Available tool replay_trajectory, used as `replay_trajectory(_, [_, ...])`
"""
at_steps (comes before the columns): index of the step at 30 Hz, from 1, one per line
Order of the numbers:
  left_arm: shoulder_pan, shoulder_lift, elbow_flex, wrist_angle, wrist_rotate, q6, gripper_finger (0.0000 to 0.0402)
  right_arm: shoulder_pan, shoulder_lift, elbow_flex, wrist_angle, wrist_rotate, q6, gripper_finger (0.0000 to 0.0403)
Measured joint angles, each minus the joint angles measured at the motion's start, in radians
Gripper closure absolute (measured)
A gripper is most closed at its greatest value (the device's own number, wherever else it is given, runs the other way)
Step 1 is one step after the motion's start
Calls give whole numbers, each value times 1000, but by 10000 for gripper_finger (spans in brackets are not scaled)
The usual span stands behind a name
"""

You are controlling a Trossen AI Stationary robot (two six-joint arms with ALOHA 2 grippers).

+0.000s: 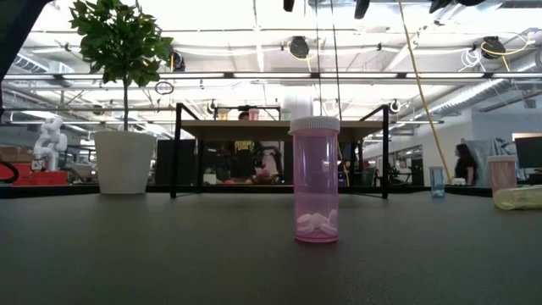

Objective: Pick and place medicine bottles onto shelf by color
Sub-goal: Put the top pink pill bottle on the shelf

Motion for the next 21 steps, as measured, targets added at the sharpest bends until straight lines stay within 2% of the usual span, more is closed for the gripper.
replay_trajectory(6, [29, -1, 0, -8, 77, -20, 215, -14, 0, 0, -1, -1, 9, 305])
replay_trajectory(13, [36, -1, -1, -5, 93, -62, 213, -19, 0, 0, 4, -23, 21, 305])
replay_trajectory(21, [28, 3, -2, -1, 107, -71, 158, -21, -2, 0, 46, -53, 14, 305])
